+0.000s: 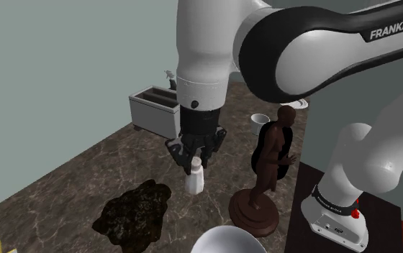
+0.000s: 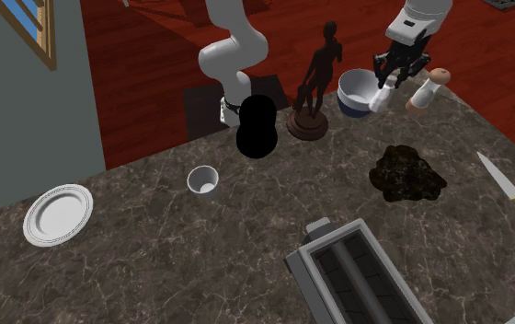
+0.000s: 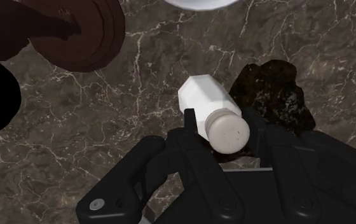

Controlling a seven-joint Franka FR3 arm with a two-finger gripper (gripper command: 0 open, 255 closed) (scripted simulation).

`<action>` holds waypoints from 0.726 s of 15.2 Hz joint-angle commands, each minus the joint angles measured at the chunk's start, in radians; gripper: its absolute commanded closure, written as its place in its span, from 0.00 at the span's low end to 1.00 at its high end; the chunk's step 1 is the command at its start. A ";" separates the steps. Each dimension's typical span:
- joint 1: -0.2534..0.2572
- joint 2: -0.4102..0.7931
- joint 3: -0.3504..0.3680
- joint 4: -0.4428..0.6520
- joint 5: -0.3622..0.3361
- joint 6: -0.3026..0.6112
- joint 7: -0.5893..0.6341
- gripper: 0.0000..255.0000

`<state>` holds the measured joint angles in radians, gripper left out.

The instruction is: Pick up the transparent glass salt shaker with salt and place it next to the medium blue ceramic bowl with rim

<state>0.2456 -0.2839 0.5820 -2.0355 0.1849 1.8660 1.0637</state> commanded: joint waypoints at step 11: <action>0.034 0.161 0.144 0.068 -0.088 0.085 0.207 1.00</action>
<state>0.2783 -0.1206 0.7254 -1.9529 0.0947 1.9376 1.2707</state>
